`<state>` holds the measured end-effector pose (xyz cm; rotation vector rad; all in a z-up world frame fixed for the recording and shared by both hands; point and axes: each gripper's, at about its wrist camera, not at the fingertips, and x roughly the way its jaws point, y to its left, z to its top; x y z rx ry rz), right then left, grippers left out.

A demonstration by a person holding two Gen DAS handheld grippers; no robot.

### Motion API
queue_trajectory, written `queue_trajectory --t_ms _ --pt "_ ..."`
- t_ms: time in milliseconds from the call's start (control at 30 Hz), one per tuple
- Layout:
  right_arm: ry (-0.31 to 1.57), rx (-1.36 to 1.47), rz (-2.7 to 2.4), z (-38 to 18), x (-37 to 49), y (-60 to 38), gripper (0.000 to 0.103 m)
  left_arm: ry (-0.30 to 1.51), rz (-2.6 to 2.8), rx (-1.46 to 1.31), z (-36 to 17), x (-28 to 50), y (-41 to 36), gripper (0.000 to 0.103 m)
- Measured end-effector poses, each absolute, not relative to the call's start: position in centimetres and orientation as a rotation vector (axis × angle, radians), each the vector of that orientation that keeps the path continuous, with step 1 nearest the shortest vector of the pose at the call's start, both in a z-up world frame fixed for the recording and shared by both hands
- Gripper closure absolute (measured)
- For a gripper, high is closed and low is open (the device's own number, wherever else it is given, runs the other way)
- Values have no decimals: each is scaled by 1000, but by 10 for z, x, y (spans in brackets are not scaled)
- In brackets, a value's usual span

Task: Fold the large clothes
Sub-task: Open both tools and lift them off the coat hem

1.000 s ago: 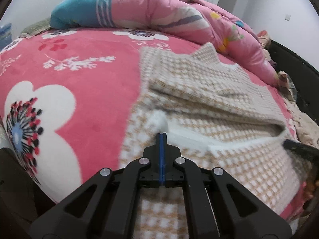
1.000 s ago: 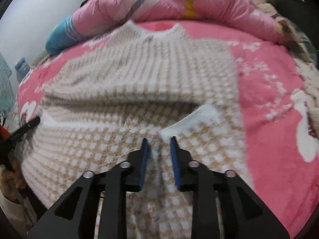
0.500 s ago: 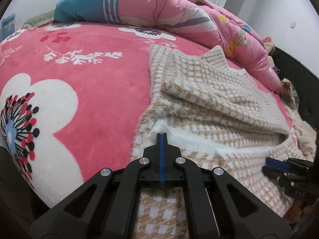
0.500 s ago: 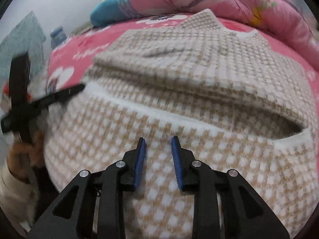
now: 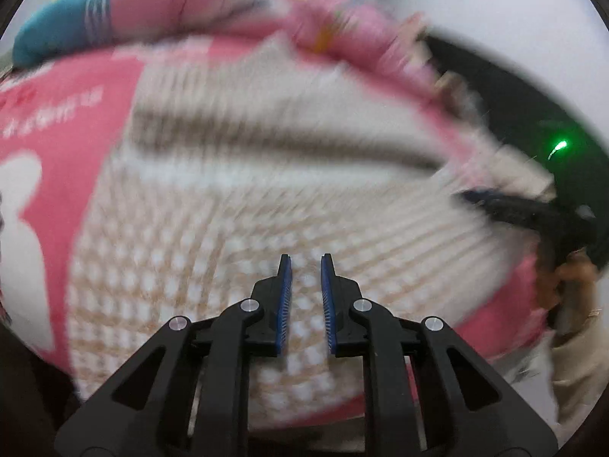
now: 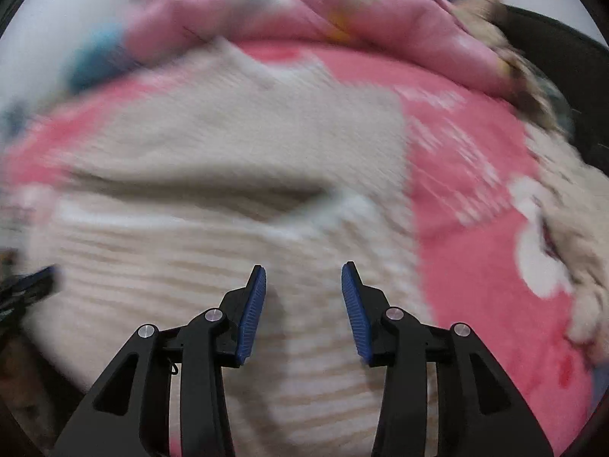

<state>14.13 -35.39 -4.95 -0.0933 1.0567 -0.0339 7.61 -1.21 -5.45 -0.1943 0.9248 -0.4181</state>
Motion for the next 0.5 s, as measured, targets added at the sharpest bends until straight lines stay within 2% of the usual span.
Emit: queue_trajectory --t_ms 67,167,300,367,500 --pt "1081 -34 -1 -73 149 -365 62 904 -421 -300 -61 83 3 100" --pt "1077 18 10 -54 148 -371 62 916 -399 -349 -52 86 15 101" --pt "982 37 145 -9 114 -360 60 839 -463 -257 -21 59 8 89" --pt "943 -1 238 4 93 -346 57 811 -540 -230 -9 46 -4 88" --pt "981 -110 354 -15 69 -299 52 829 -557 -116 -13 41 -43 74"
